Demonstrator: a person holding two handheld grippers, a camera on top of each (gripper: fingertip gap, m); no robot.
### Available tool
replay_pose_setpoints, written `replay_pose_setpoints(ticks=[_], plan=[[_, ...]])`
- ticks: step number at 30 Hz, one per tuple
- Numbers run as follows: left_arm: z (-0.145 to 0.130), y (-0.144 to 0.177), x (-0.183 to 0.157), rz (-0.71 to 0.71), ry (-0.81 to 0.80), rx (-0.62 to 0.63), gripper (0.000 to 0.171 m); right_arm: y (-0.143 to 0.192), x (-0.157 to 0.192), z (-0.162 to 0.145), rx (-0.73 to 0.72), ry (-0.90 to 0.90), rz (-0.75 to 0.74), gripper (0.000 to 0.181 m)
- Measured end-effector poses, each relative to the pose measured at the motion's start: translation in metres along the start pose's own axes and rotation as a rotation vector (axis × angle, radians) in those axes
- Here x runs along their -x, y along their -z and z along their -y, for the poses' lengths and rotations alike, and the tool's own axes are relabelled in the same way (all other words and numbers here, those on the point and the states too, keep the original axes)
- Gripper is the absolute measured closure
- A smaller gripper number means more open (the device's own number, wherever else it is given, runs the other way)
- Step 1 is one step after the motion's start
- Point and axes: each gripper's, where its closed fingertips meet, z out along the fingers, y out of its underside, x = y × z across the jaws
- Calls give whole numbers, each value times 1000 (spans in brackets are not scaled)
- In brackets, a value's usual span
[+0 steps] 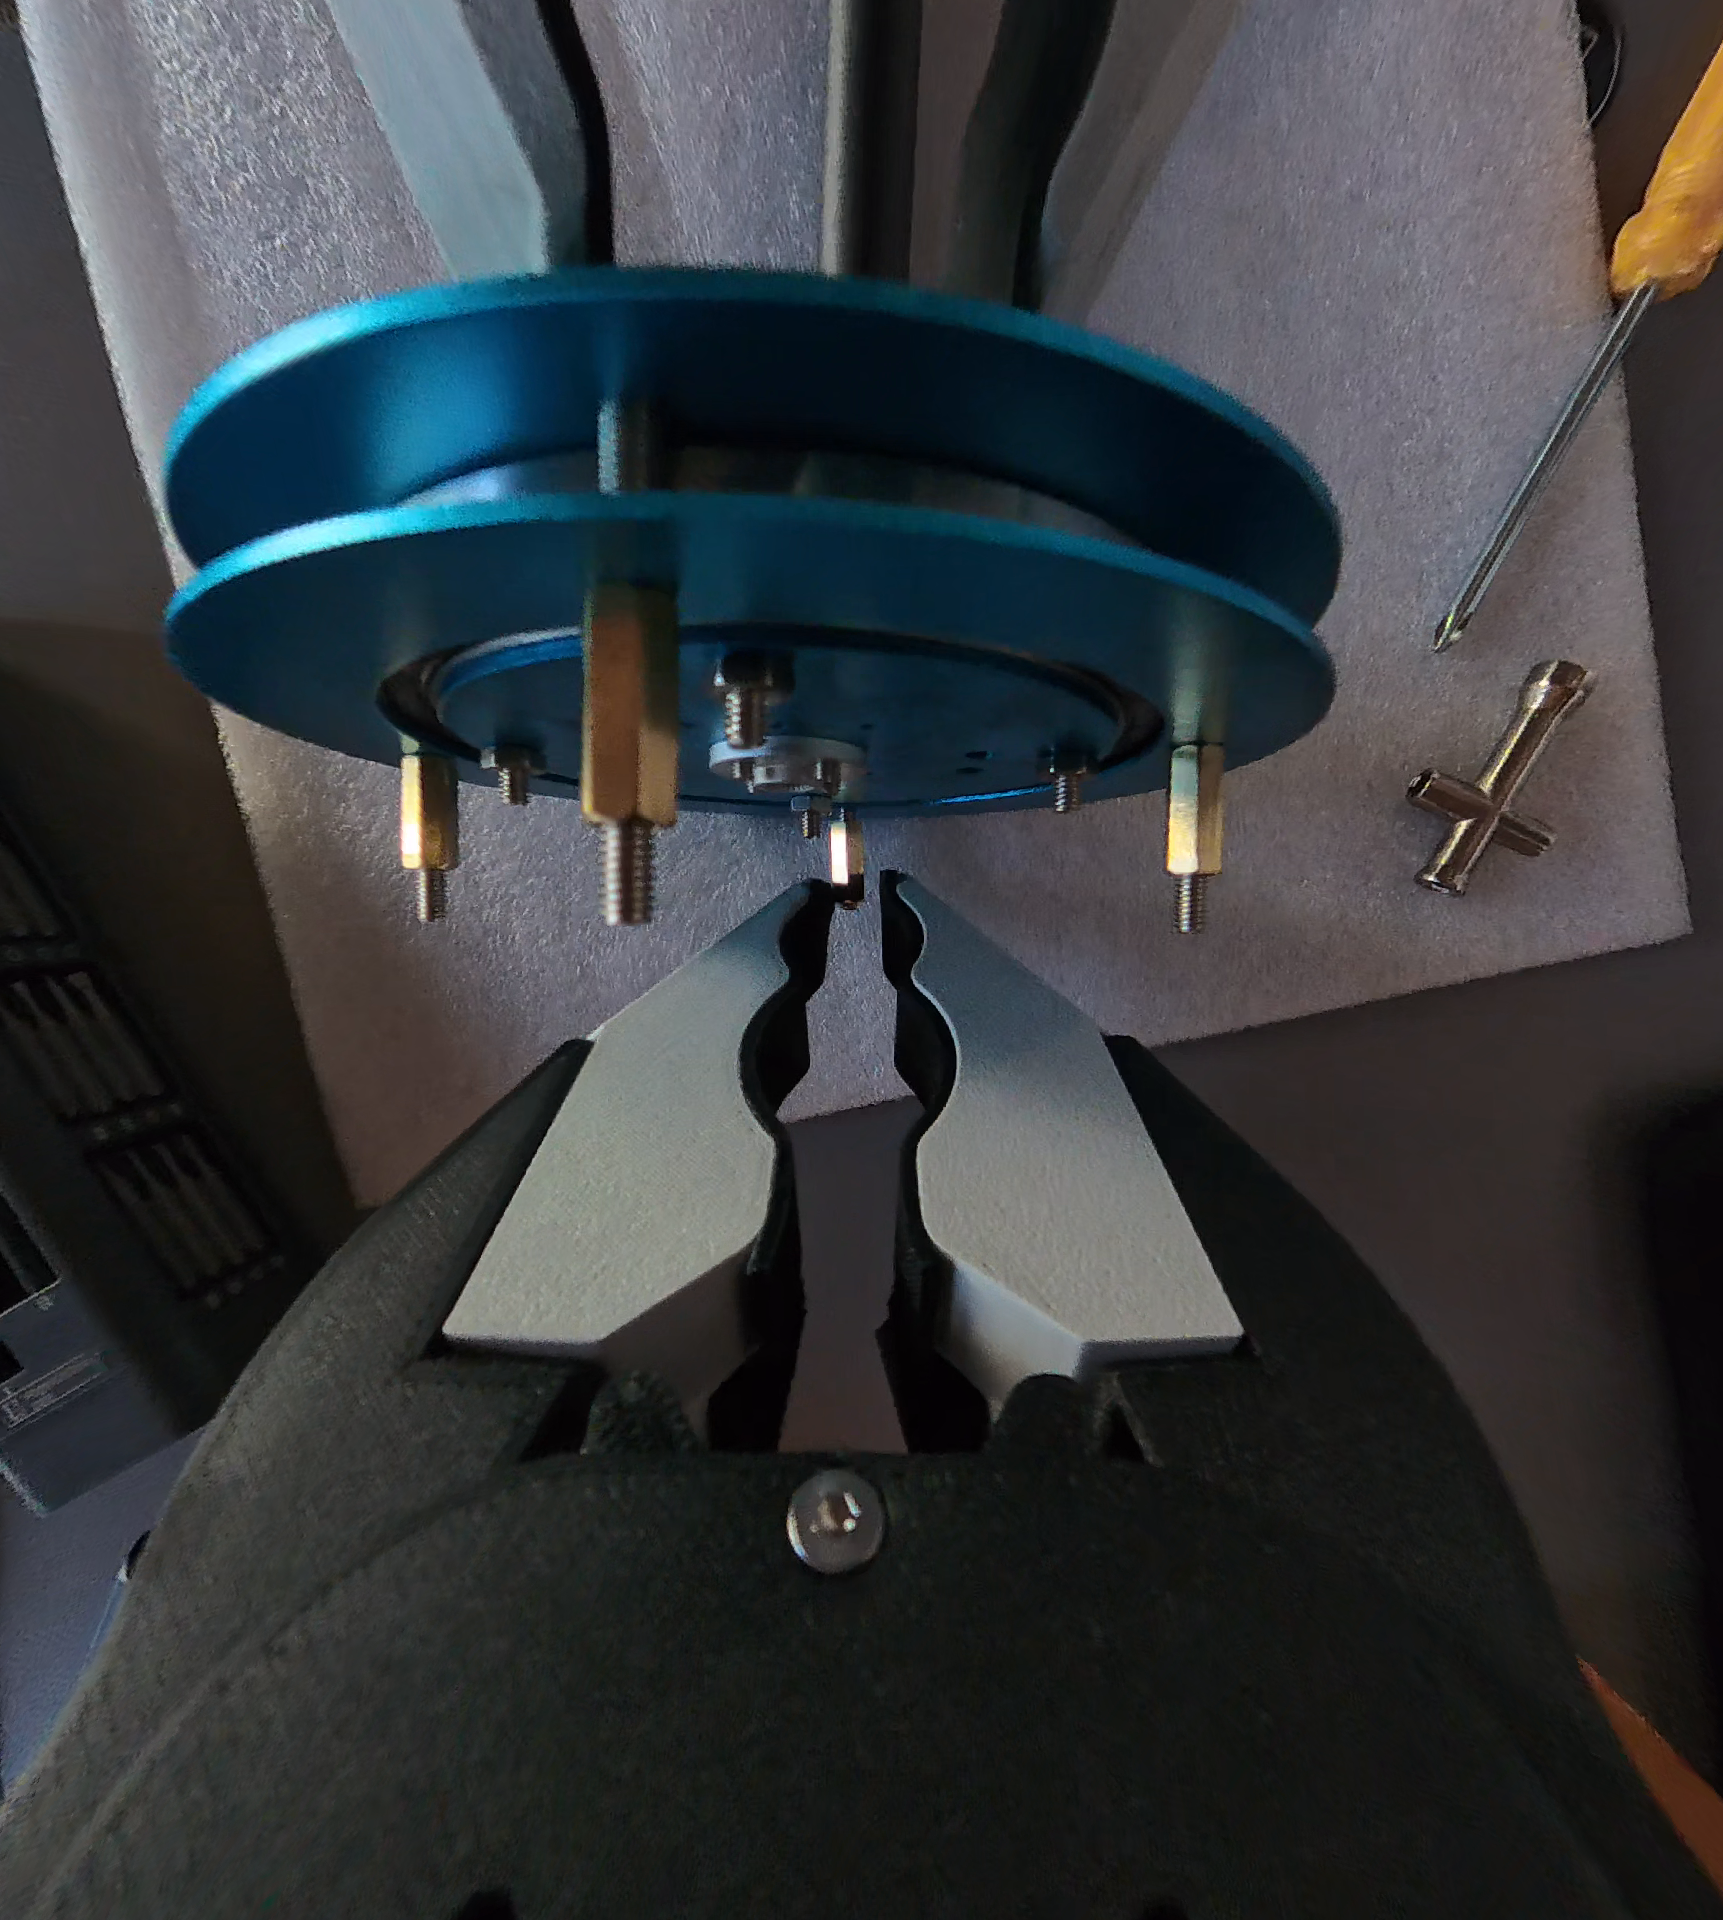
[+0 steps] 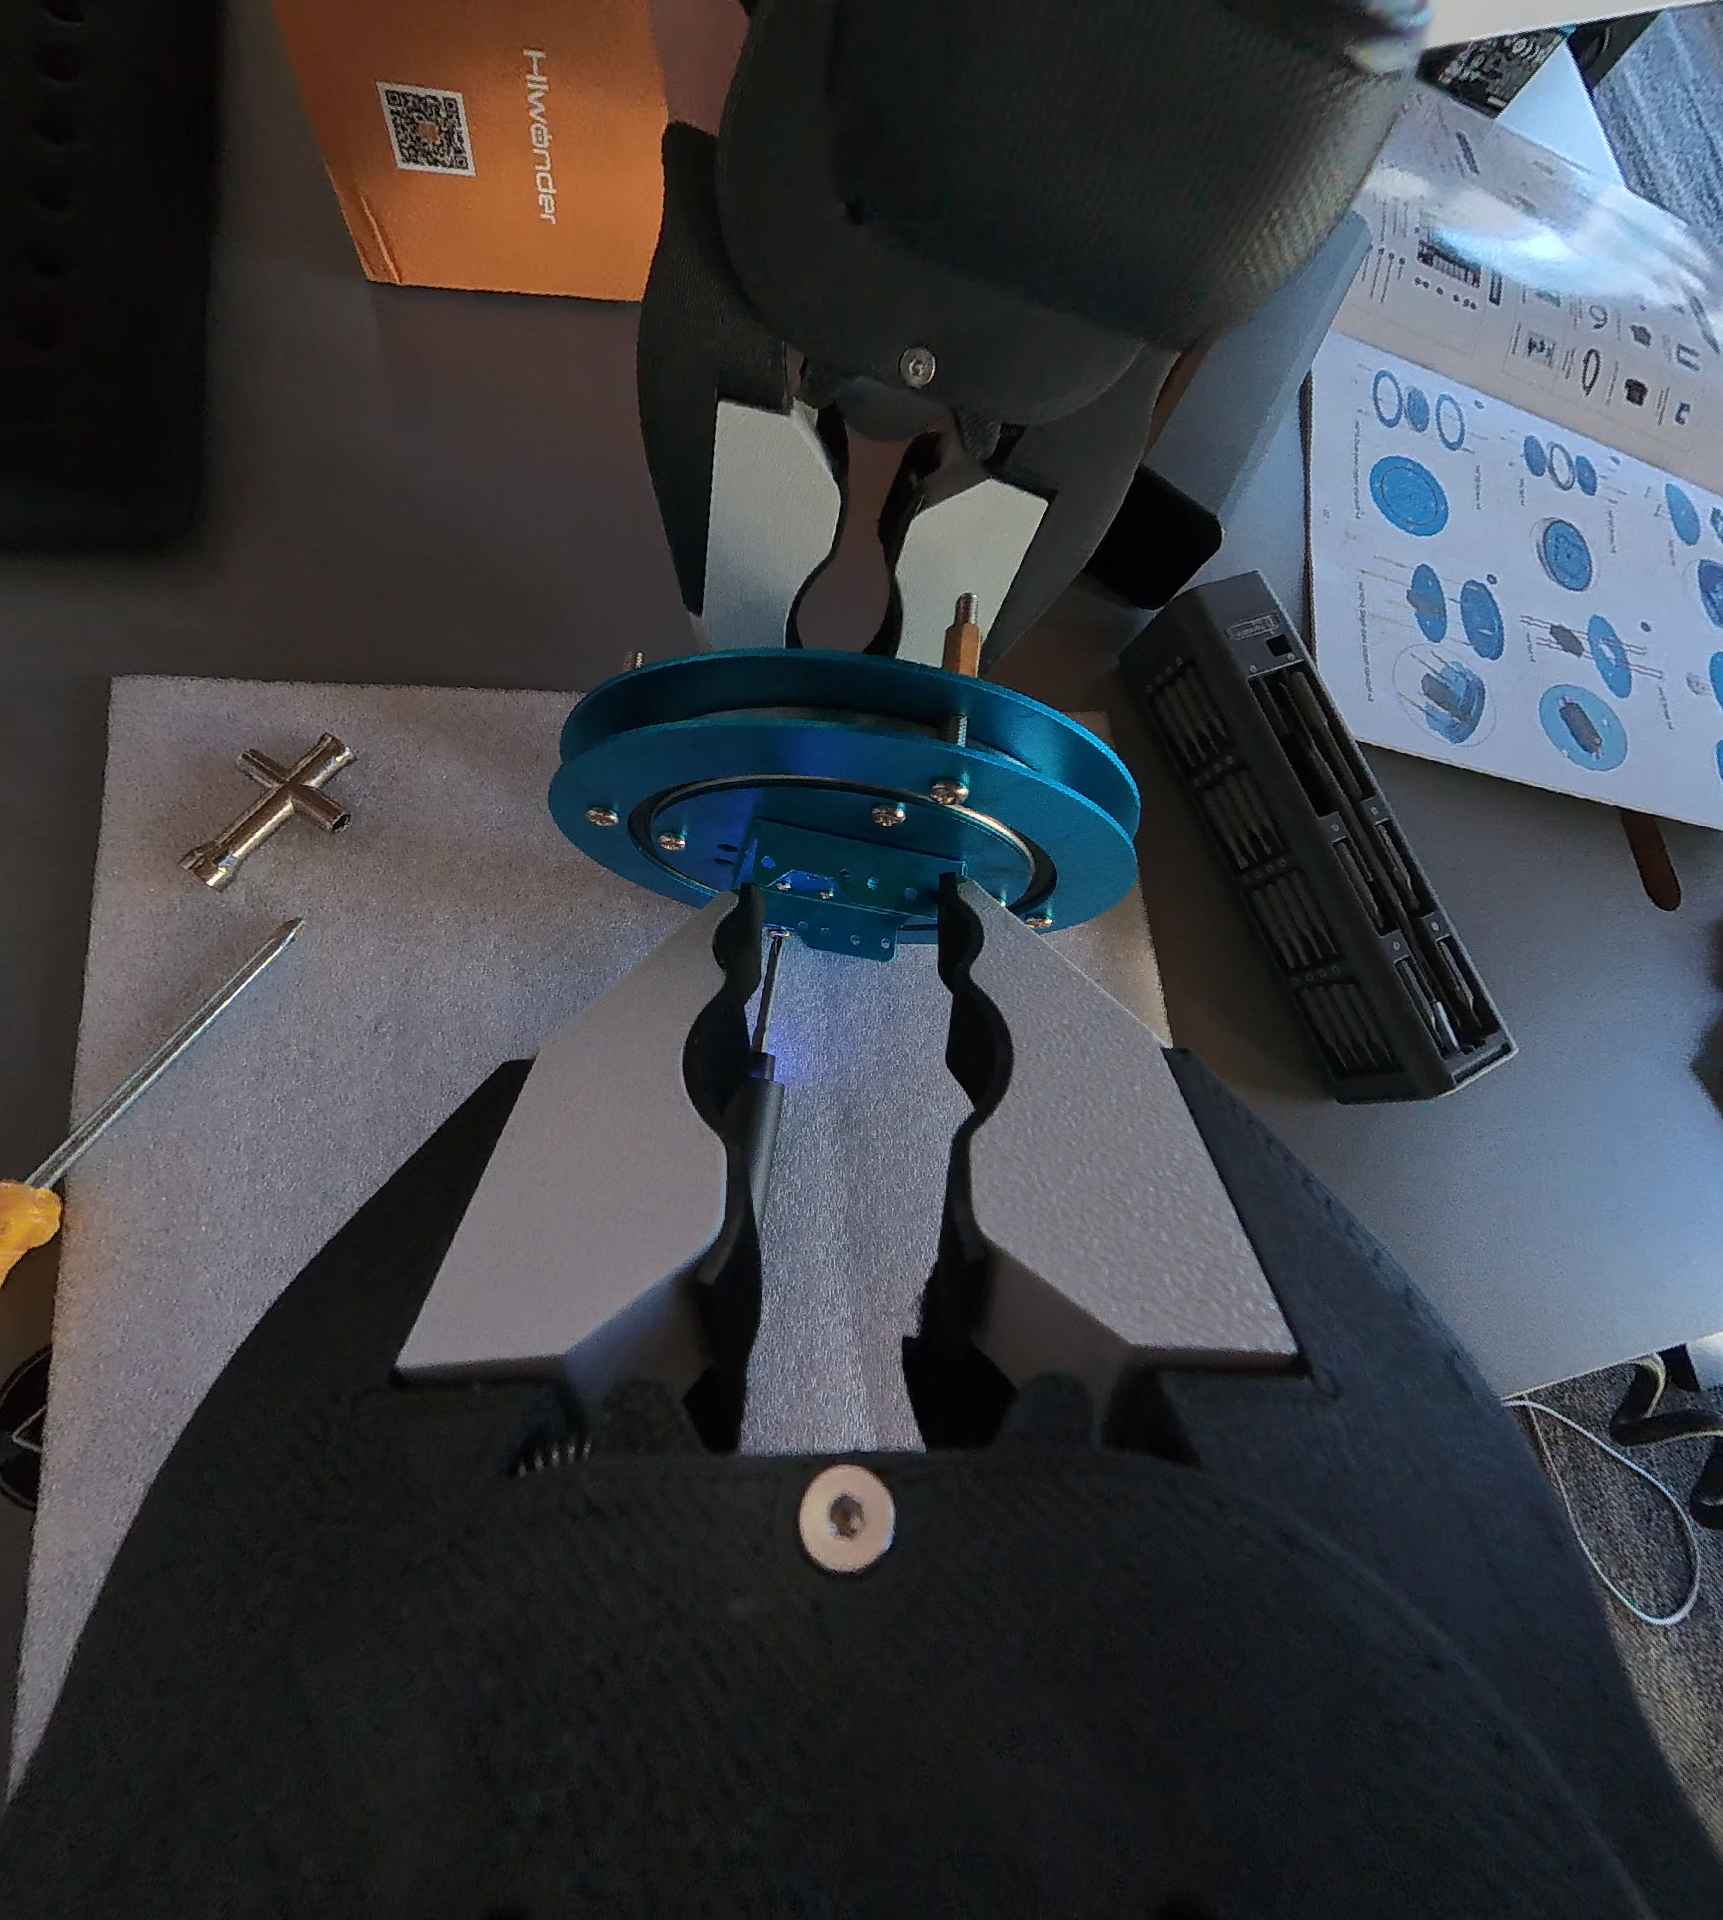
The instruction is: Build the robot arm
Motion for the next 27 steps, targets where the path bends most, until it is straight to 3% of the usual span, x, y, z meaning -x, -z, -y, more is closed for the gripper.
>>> replay_pose_setpoints(ticks=[27], plan=[[0, -4, 1, -3, 22, -46, 167, -4, 2, 4, 39, 47, -16, 143]])
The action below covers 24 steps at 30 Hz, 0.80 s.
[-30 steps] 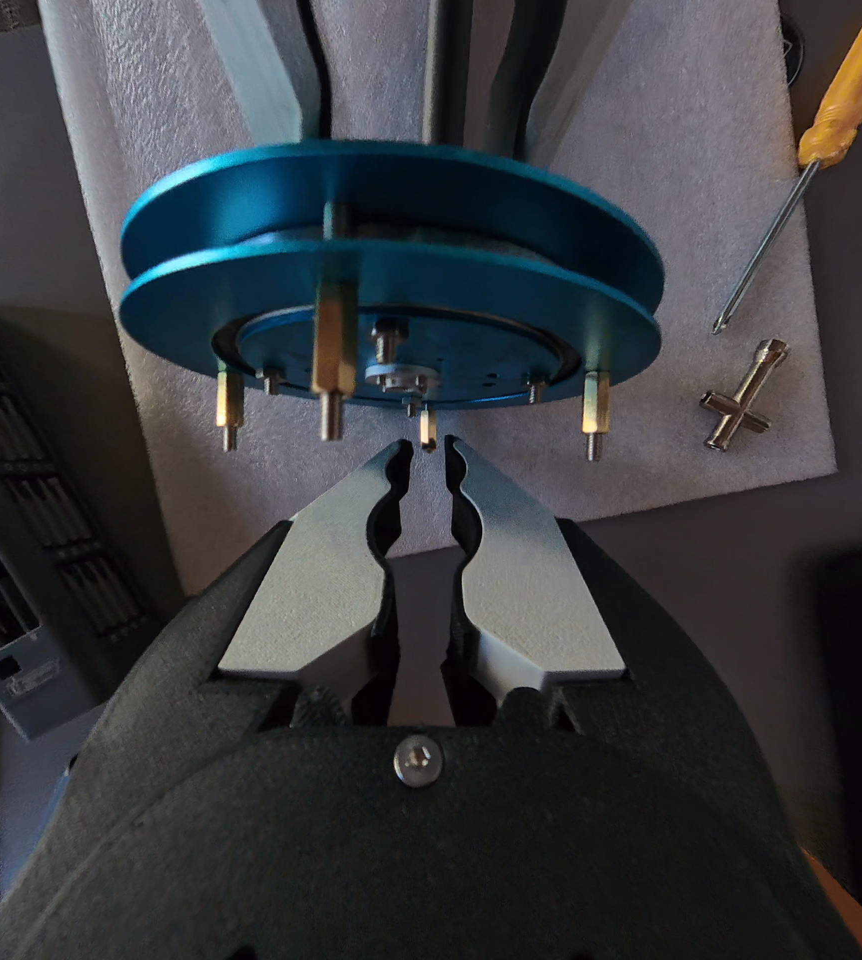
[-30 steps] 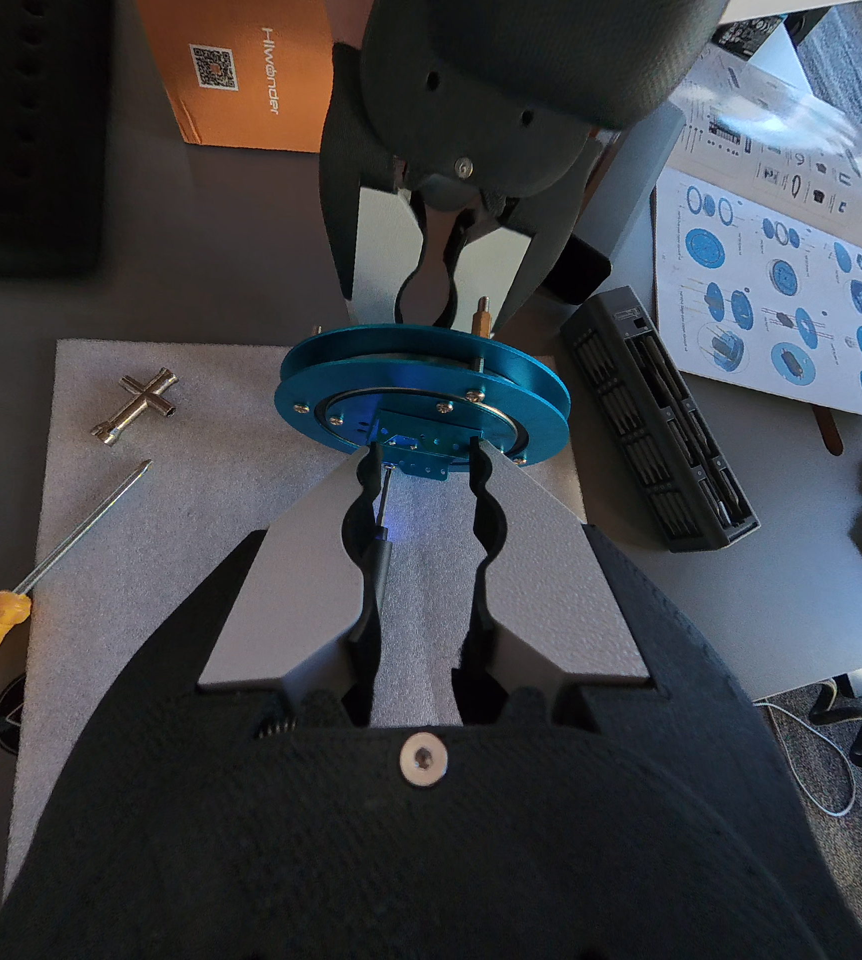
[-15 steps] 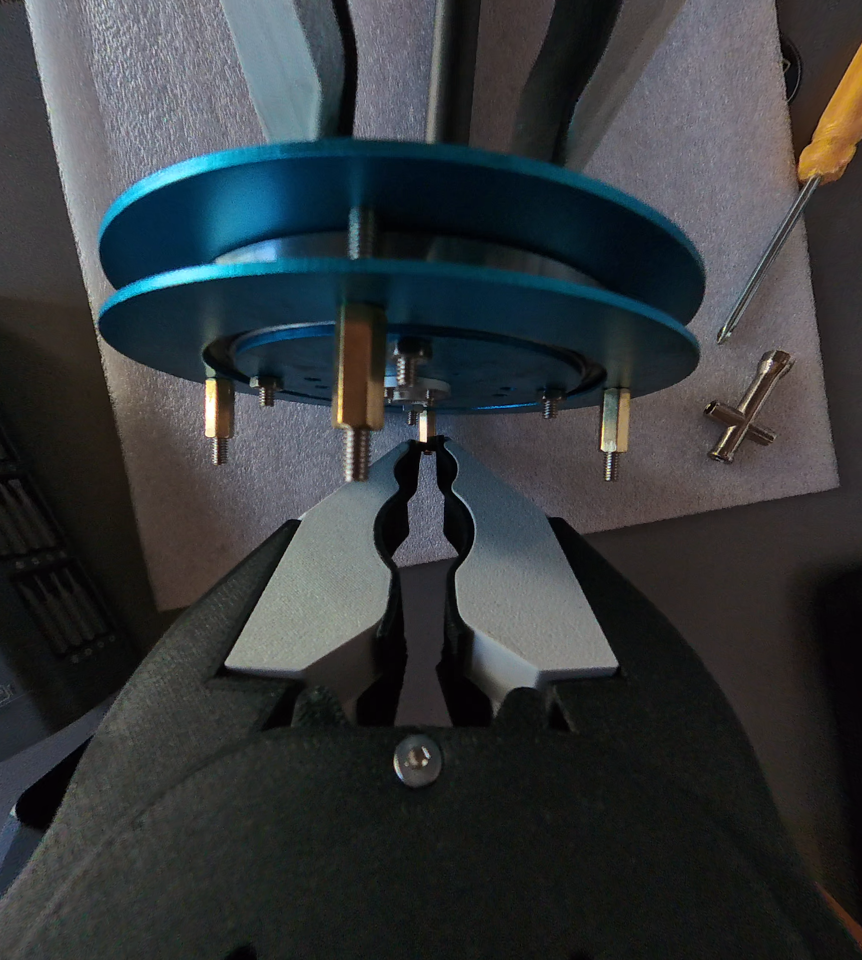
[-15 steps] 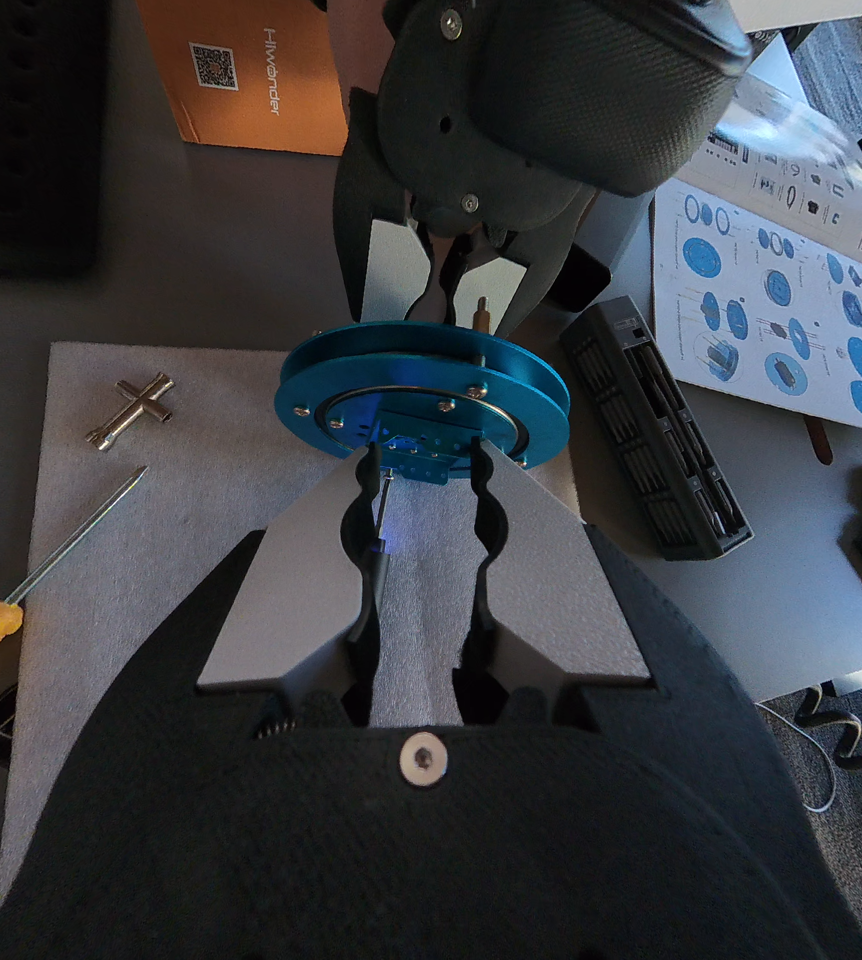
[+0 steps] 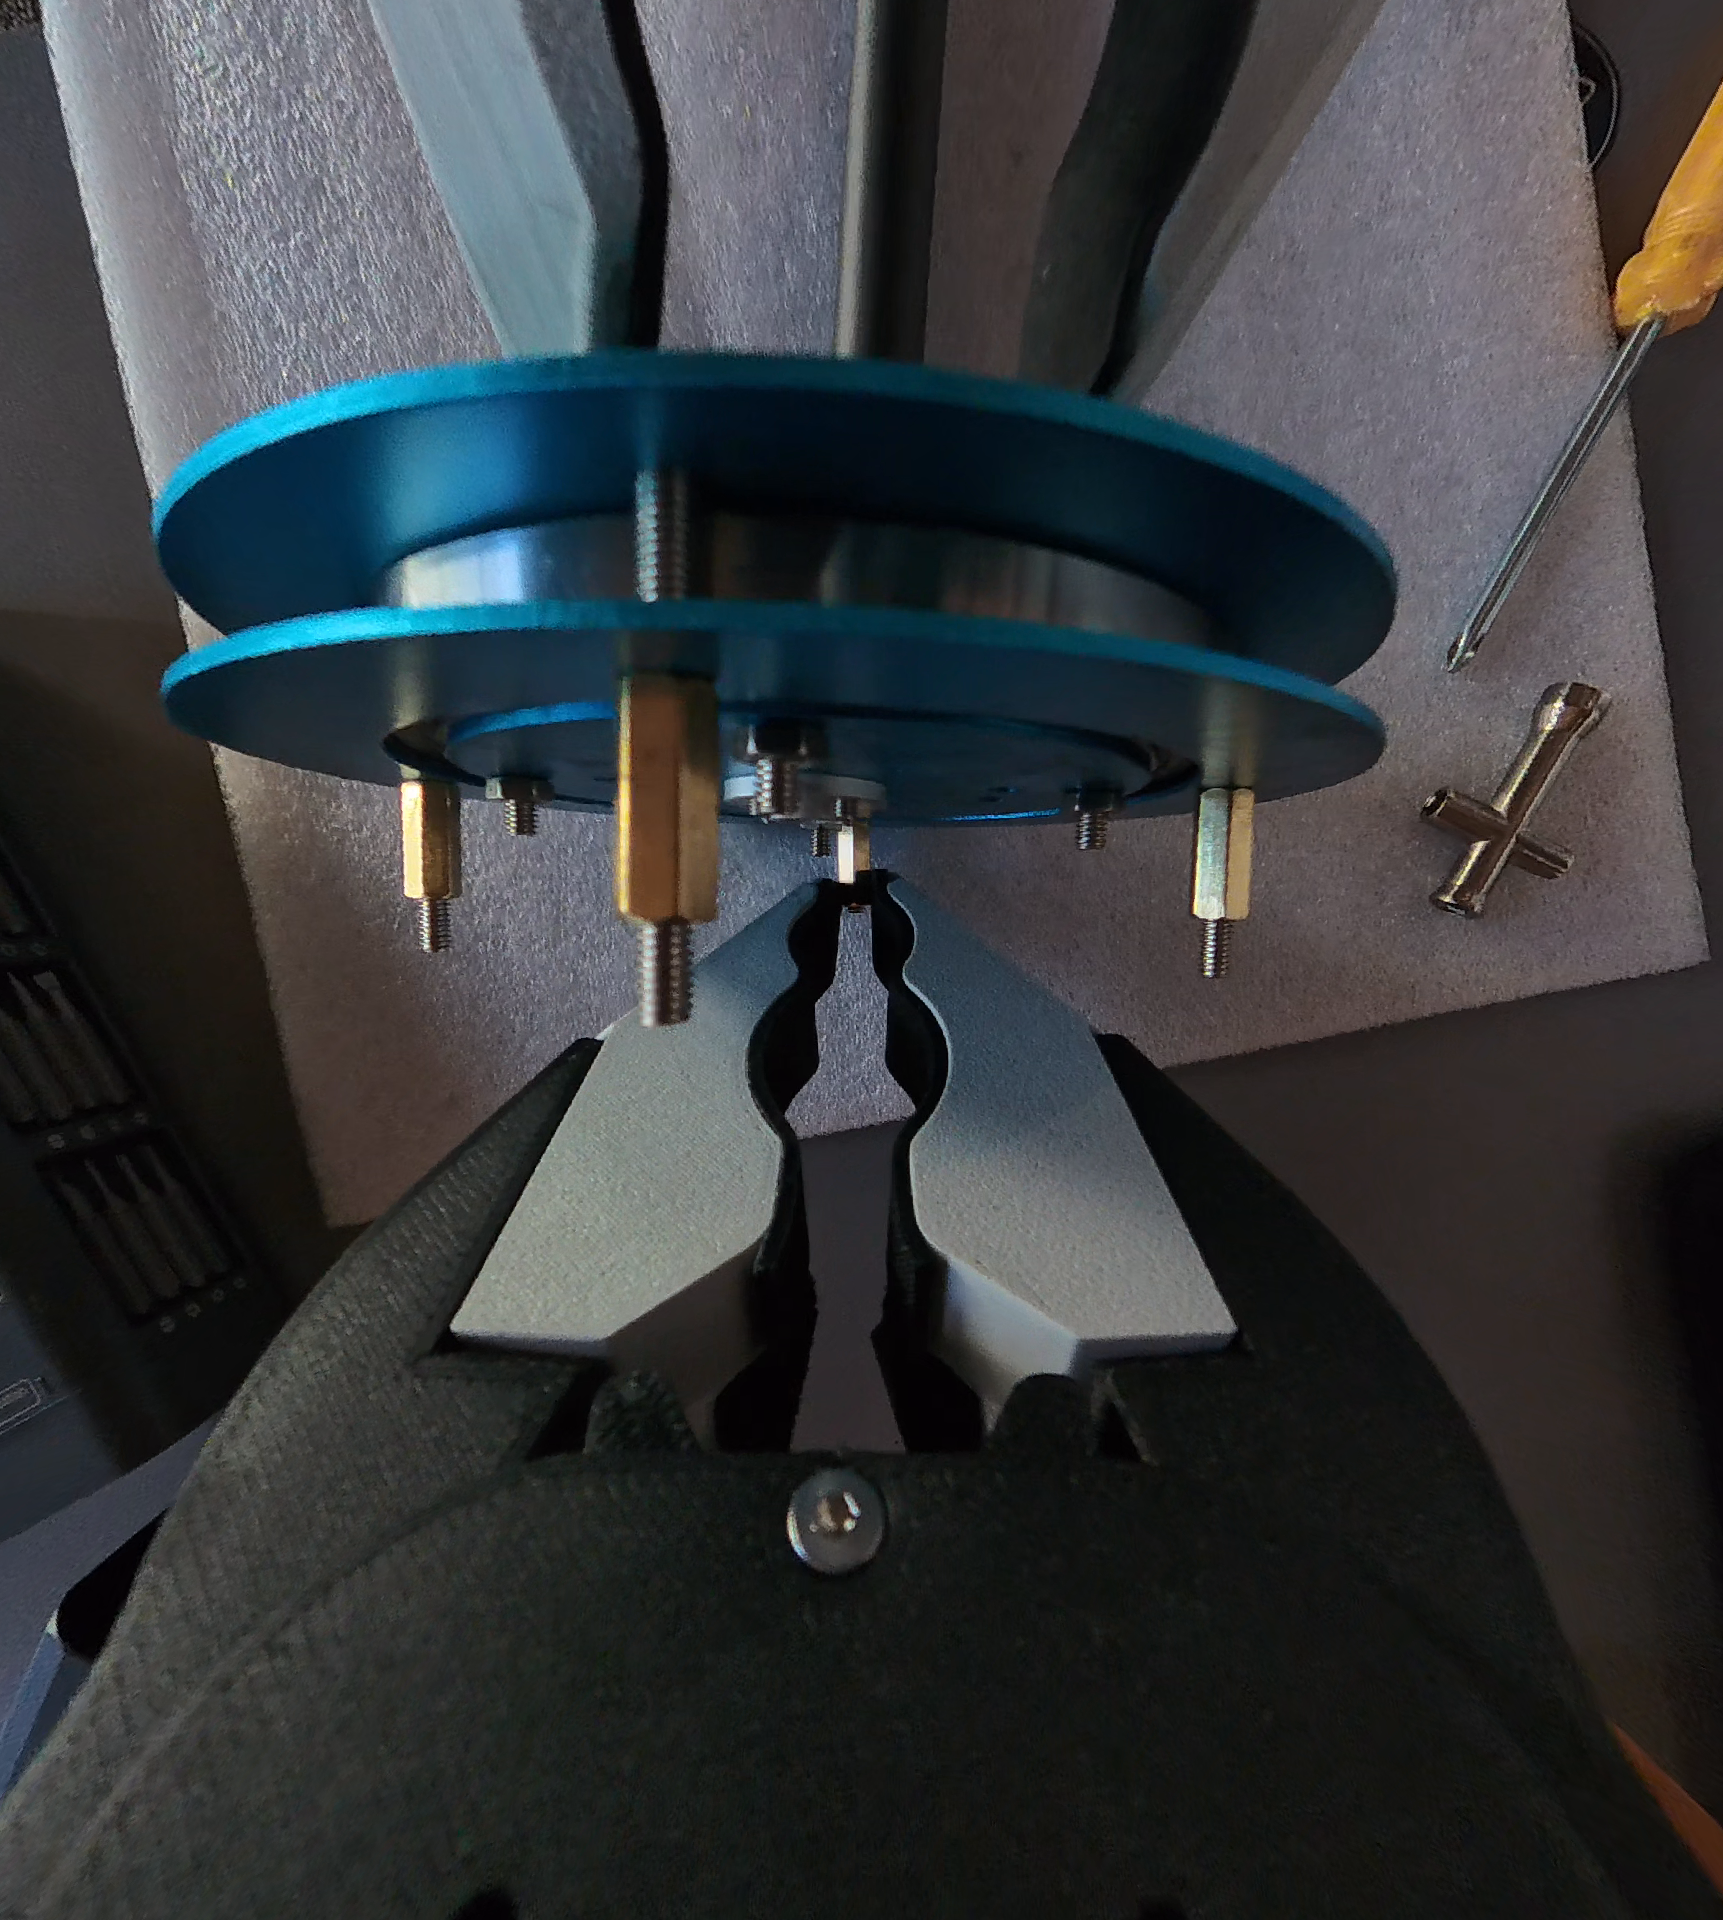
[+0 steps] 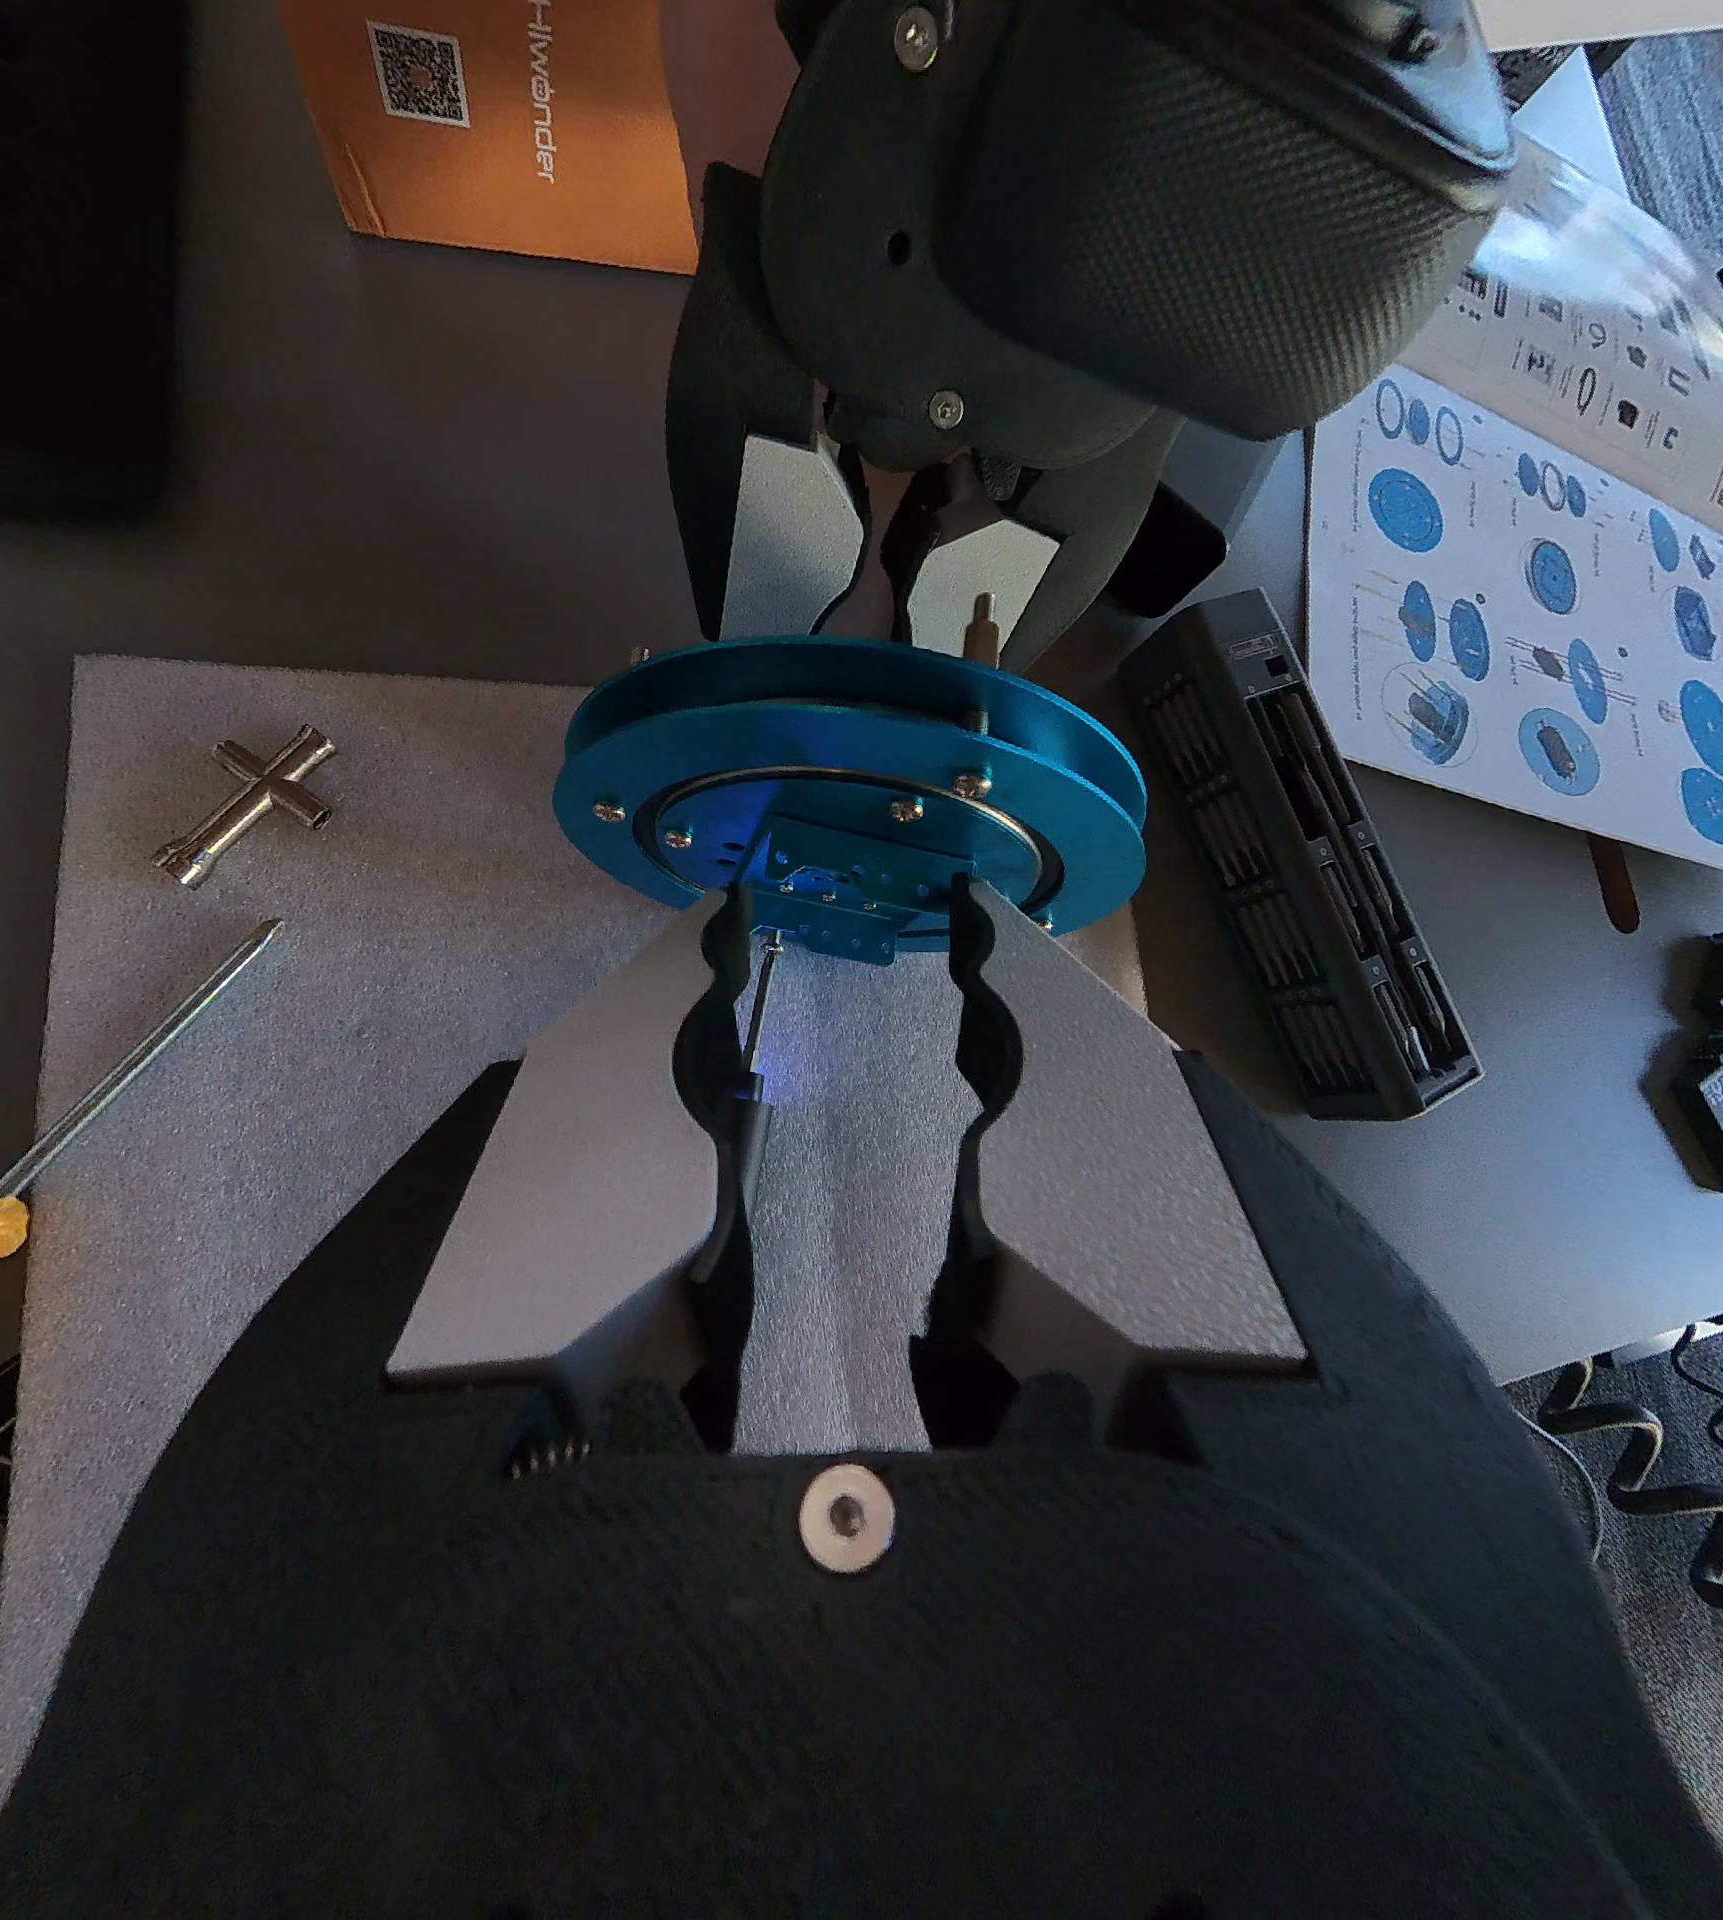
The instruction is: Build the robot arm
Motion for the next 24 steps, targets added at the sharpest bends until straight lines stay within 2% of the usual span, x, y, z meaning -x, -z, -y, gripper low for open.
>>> replay_pose_setpoints(ticks=[12, 18, 24], plan=[[2, -2, 0, 15, -40, 22, 167, 1, -1, -3, 8, 5, -11, 144], [1, -5, 0, -19, -8, 51, 167, 2, 0, -5, 11, 11, -11, 144], [0, -6, 0, -5, -18, 33, 167, 1, -1, -4, 11, 21, -13, 144]])
